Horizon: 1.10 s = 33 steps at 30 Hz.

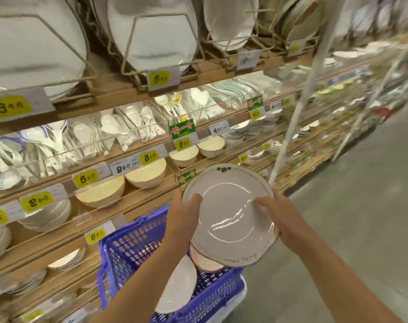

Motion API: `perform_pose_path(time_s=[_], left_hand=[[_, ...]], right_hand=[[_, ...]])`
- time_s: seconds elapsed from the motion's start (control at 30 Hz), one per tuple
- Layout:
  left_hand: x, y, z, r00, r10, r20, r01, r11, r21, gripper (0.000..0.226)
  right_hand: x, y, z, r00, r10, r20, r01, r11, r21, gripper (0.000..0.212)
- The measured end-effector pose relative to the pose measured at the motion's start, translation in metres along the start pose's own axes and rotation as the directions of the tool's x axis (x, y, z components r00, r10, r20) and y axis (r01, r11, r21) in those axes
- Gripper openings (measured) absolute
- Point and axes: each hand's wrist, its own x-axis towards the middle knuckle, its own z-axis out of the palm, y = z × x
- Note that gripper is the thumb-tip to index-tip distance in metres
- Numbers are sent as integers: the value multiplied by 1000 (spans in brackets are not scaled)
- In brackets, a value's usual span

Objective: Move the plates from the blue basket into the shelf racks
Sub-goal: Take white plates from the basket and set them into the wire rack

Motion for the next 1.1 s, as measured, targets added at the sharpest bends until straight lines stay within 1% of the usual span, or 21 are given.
perform_pose_path(time_s=[0.13,0.2,0.23,0.33,0.37,0.43,0.47,0.63,0.73,0.83,0.93,1.0,1.03,1.1], left_hand=[[-5,25,57,994,68,83,-70,997,30,20],[-9,39,91,989,85,118,-90,995,35,23],[-11,45,108,989,70,134,-74,997,27,25],[-20,66,160,985,1,171,8,998,-55,13],[-23,73,176,984,-10,180,21,998,-57,16],[-24,83,206,979,-41,202,54,997,-57,32],[-25,88,219,977,-50,209,64,996,-64,34],[-22,115,265,958,-37,284,84,985,-153,16],[-16,136,277,955,-70,287,138,965,-224,12],[-3,158,278,974,-46,220,116,941,-319,17],[12,180,272,979,58,194,17,932,-363,35],[27,194,263,975,133,177,-68,941,-332,40],[36,201,257,972,167,166,-110,944,-310,39],[54,214,241,959,233,163,-186,948,-259,28]], right_hand=[[0,-2,-65,998,-34,-43,35,999,35,25],[5,-1,-102,997,-46,-65,49,998,46,20],[7,1,-121,997,-47,-67,50,997,51,20],[15,3,-178,998,-38,-53,41,997,62,25],[17,3,-196,998,-38,-41,40,997,59,27],[25,1,-231,999,-41,-28,42,998,42,29],[29,-1,-247,999,-46,-22,46,998,32,30],[55,-18,-307,996,-91,-12,91,995,30,29],[75,-39,-326,993,-122,6,121,990,74,26],[100,-63,-332,983,-180,30,176,979,104,25],[128,-94,-326,965,-257,52,249,960,128,24],[145,-117,-314,943,-323,80,310,940,146,26],[154,-129,-307,929,-360,92,343,926,157,27],[170,-151,-291,898,-429,101,409,896,172,26]])
